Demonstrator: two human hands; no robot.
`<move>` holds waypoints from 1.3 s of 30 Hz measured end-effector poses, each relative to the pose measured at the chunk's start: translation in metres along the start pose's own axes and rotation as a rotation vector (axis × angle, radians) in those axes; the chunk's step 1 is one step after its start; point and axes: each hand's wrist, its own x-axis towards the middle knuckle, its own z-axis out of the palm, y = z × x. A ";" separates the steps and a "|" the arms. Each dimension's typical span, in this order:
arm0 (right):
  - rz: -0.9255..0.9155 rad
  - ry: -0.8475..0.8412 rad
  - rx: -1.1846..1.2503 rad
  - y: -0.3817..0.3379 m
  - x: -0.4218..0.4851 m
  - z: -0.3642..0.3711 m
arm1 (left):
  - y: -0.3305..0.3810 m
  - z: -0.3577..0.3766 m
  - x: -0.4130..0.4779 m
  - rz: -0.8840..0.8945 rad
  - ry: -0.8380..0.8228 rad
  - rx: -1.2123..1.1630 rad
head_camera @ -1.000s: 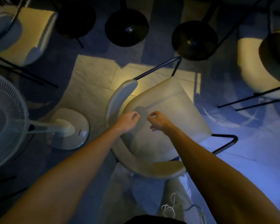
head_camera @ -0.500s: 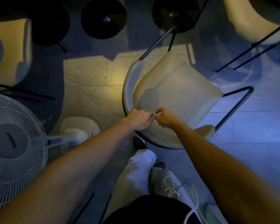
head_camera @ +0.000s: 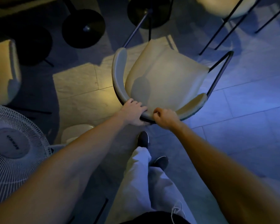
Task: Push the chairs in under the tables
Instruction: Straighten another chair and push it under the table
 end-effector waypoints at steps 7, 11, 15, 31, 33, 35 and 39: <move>-0.122 0.087 -0.333 0.010 -0.016 0.014 | 0.002 -0.004 0.012 -0.146 -0.067 0.163; -0.080 0.173 -0.444 0.007 -0.010 0.025 | 0.004 -0.003 0.011 -0.151 -0.048 0.184; -0.123 0.172 -0.497 0.012 0.002 0.021 | 0.002 0.001 0.012 -0.128 -0.036 0.194; -0.147 0.163 -0.634 0.028 0.080 -0.058 | -0.024 -0.069 0.083 -0.038 -0.087 0.172; -0.164 0.155 -0.657 0.029 0.095 -0.069 | -0.030 -0.073 0.095 -0.057 -0.095 0.166; -0.186 0.136 -0.674 0.030 0.111 -0.080 | -0.037 -0.077 0.107 -0.082 -0.103 0.150; -0.242 0.128 -0.695 0.034 0.141 -0.106 | -0.049 -0.090 0.131 -0.142 -0.091 0.108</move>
